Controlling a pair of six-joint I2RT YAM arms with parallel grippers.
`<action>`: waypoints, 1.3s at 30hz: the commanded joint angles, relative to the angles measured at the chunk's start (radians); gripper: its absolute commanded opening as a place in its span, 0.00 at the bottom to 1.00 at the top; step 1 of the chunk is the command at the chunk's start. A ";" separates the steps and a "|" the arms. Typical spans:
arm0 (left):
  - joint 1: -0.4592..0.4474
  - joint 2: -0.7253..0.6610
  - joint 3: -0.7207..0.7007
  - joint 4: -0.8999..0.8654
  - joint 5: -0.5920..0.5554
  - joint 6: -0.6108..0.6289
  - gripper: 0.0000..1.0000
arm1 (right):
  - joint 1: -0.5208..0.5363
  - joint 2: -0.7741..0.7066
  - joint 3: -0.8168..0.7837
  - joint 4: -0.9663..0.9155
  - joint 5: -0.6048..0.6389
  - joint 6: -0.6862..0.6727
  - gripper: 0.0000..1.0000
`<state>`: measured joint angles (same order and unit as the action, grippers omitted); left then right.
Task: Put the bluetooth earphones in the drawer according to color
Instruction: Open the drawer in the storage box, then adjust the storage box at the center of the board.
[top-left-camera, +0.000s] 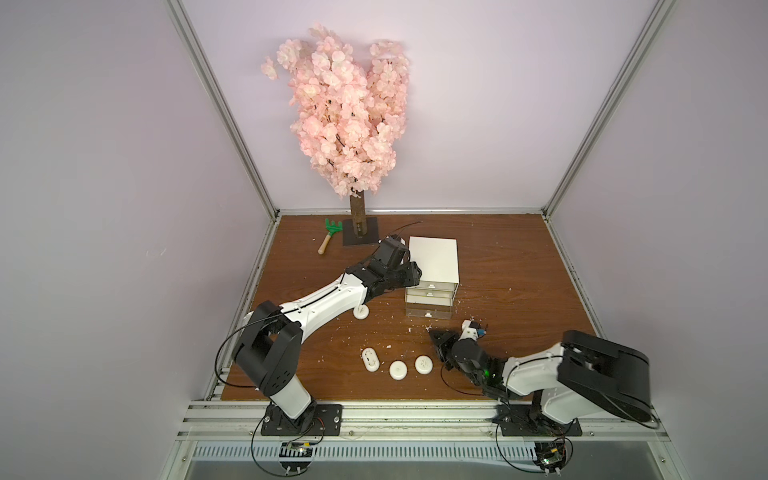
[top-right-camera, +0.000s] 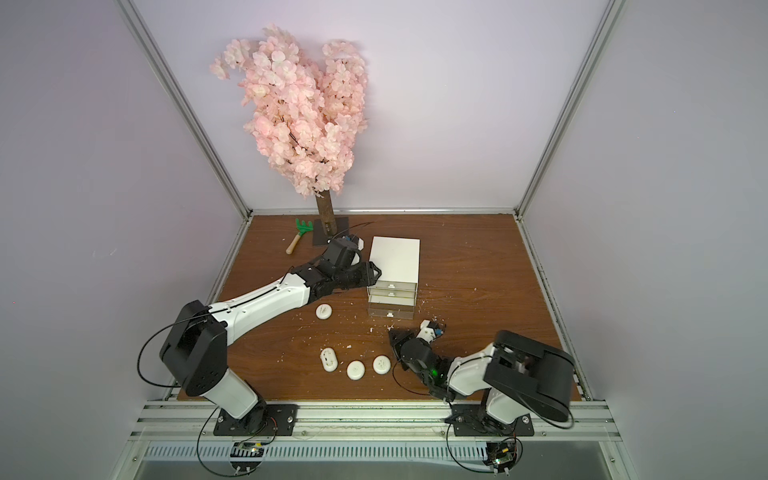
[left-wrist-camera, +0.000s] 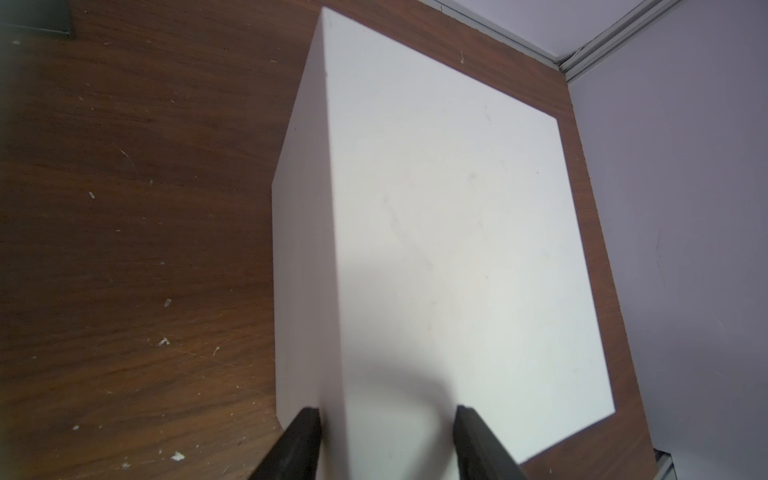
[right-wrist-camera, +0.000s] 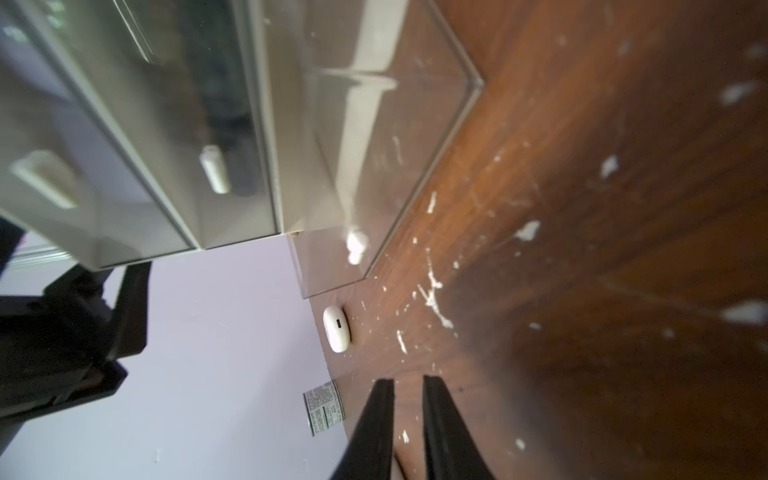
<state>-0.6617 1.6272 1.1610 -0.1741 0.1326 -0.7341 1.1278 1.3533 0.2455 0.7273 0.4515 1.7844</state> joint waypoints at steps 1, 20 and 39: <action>-0.020 0.002 -0.038 -0.081 0.008 0.018 0.56 | 0.010 -0.221 0.083 -0.401 0.127 -0.147 0.21; -0.025 -0.020 -0.030 -0.094 0.030 0.030 0.58 | -0.393 -0.398 0.173 -0.569 -0.136 -0.470 0.02; -0.045 -0.032 -0.043 -0.101 0.023 0.025 0.58 | -0.539 -0.078 0.336 -0.420 -0.371 -0.584 0.00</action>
<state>-0.6765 1.6020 1.1442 -0.1905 0.1333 -0.7265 0.6086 1.2537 0.5407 0.2588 0.1017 1.2327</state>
